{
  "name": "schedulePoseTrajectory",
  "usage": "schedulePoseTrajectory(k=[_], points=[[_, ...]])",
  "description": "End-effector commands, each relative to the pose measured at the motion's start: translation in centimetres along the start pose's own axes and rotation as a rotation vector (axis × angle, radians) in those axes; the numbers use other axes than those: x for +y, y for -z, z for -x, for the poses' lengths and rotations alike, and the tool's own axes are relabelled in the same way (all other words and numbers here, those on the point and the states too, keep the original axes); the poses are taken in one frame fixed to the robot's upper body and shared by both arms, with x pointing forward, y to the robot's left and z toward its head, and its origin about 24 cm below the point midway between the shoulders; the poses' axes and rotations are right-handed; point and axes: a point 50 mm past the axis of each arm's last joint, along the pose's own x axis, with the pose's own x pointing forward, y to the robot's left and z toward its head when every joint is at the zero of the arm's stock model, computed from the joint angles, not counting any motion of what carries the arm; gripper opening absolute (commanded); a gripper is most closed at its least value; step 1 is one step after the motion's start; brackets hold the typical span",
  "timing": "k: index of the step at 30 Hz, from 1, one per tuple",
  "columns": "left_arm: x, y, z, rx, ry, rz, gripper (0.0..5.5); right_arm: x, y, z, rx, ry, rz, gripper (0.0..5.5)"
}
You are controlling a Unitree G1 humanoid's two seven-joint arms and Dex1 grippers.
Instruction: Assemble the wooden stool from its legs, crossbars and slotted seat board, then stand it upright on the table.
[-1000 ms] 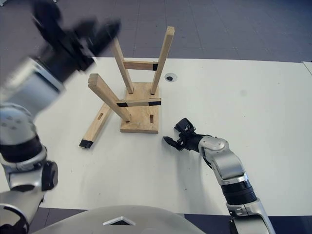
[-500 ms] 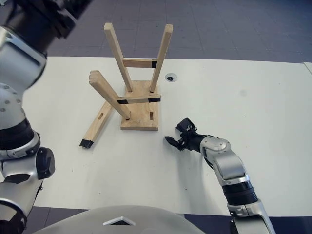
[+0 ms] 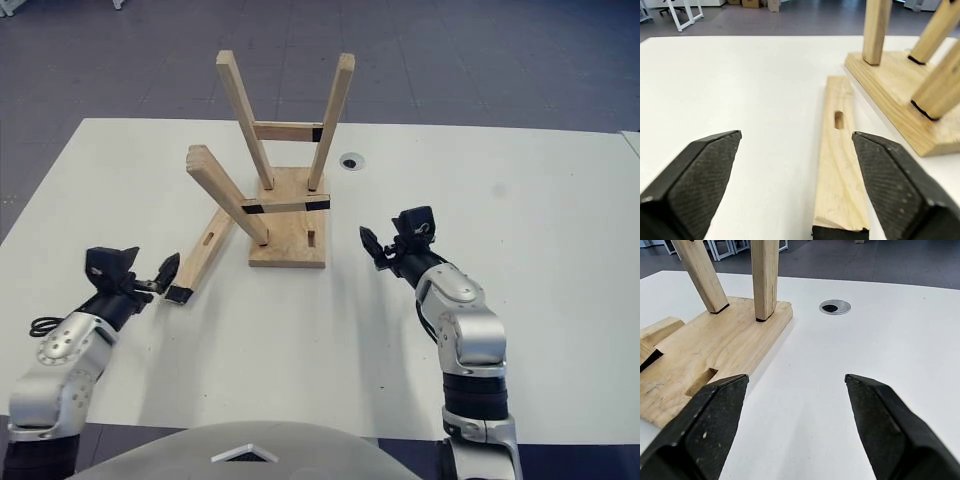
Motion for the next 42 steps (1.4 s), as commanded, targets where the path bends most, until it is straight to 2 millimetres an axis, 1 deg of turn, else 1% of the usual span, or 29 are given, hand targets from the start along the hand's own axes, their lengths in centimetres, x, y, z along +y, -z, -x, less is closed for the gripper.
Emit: schedulePoseTrajectory(k=[1, 3, 5, 7, 9, 12, 13, 15, 17, 18, 19, 20, 21, 22, 24, 27, 30, 32, 33, 34, 36, 37, 38, 40, 42], points=[[-1.4, 1.7, -0.2, 0.016, 0.032, -0.07, 3.35, 0.0, -0.4, -0.3, -0.029, 0.04, 0.025, 3.55], [-1.8, 2.5, -0.2, 0.062, 0.067, -0.135, 3.17, 0.0, -0.3, -0.3, -0.021, 0.039, 0.033, 3.55], [-1.5, 3.6, 0.1, 0.133, 0.077, -0.186, 3.17, -0.1, -0.4, -0.4, -0.02, 0.037, 0.039, 3.55], [-1.2, 4.1, 0.2, 0.17, 0.079, -0.185, 3.17, -0.1, -0.5, -0.5, -0.019, 0.036, 0.041, 3.55], [-1.0, 4.3, 0.2, 0.176, 0.074, -0.176, 3.17, 0.0, -0.5, -0.5, -0.015, 0.028, 0.044, 3.55], [-1.3, 4.5, 0.1, 0.184, 0.093, -0.155, 3.17, 0.2, -0.4, -0.4, -0.009, 0.018, 0.046, 3.55], [-1.6, 4.6, 0.1, 0.183, 0.107, -0.124, 3.17, 0.2, -0.4, -0.4, -0.007, 0.018, 0.048, 3.55], [-2.2, 4.7, 0.0, 0.187, 0.127, -0.05, 2.92, 0.1, -0.3, -0.5, -0.003, 0.023, 0.052, 3.55], [-2.5, 5.1, 0.1, 0.224, 0.122, 0.12, 2.64, -0.1, -0.4, -0.5, -0.005, 0.031, 0.053, 3.55], [-2.6, 5.2, 0.1, 0.24, 0.126, 0.181, 2.59, -0.1, -0.5, -0.5, -0.008, 0.034, 0.053, 3.55], [-2.4, 5.3, 0.2, 0.255, 0.116, 0.217, 2.37, -0.2, -0.7, -0.6, -0.012, 0.039, 0.053, 3.55], [-2.3, 5.3, 0.2, 0.263, 0.115, 0.22, 2.3, -0.3, -0.8, -0.6, -0.015, 0.042, 0.053, 3.55], [-2.0, 5.2, 0.2, 0.267, 0.108, 0.21, 2.11, -0.3, -0.8, -0.7, -0.017, 0.043, 0.053, 3.55], [-1.6, 4.9, 0.1, 0.255, 0.092, 0.194, 2.08, -0.4, -0.9, -0.7, -0.017, 0.045, 0.053, 3.55], [-0.3, 3.6, -0.4, 0.191, 0.024, 0.102, 2.07, -0.4, -0.9, -0.7, -0.018, 0.052, 0.052, 3.55], [1.7, 0.6, -1.2, 0.051, -0.096, -0.07, 2.07, -0.6, -1.1, -0.9, -0.027, 0.064, 0.047, 3.55], [3.3, -3.3, -1.7, -0.114, -0.198, -0.185, 2.07, -0.9, -2.0, -1.0, -0.07, 0.088, 0.032, 3.55], [4.1, -7.0, -2.0, -0.281, -0.234, -0.189, 2.07, -1.4, -3.5, -1.1, -0.142, 0.098, -0.063, 3.55], [4.1, -9.1, -2.1, -0.376, -0.218, -0.147, 2.07, -1.7, -4.4, -1.0, -0.182, 0.086, -0.134, 3.55], [4.0, -10.9, -2.1, -0.458, -0.182, -0.104, 2.07, -2.0, -5.3, -0.9, -0.218, 0.067, -0.199, 3.55], [2.9, -14.9, -1.9, -0.611, -0.029, -0.004, 2.07, -2.4, -7.7, -0.4, -0.296, -0.041, -0.328, 3.55], [2.0, -16.6, -1.7, -0.666, 0.073, 0.055, 2.07, -2.2, -9.1, 0.0, -0.334, -0.114, -0.369, 3.55], [1.0, -18.4, -1.3, -0.719, 0.183, 0.112, 2.07, -1.5, -10.7, 0.5, -0.376, -0.222, -0.403, 3.55], [-1.4, -20.4, -0.6, -0.748, 0.413, 0.227, 2.07, 0.3, -12.9, 1.5, -0.417, -0.405, -0.427, 3.55], [-3.9, -21.0, 0.2, -0.696, 0.639, 0.304, 2.07, 2.3, -13.8, 2.2, -0.404, -0.547, -0.428, 3.55]])
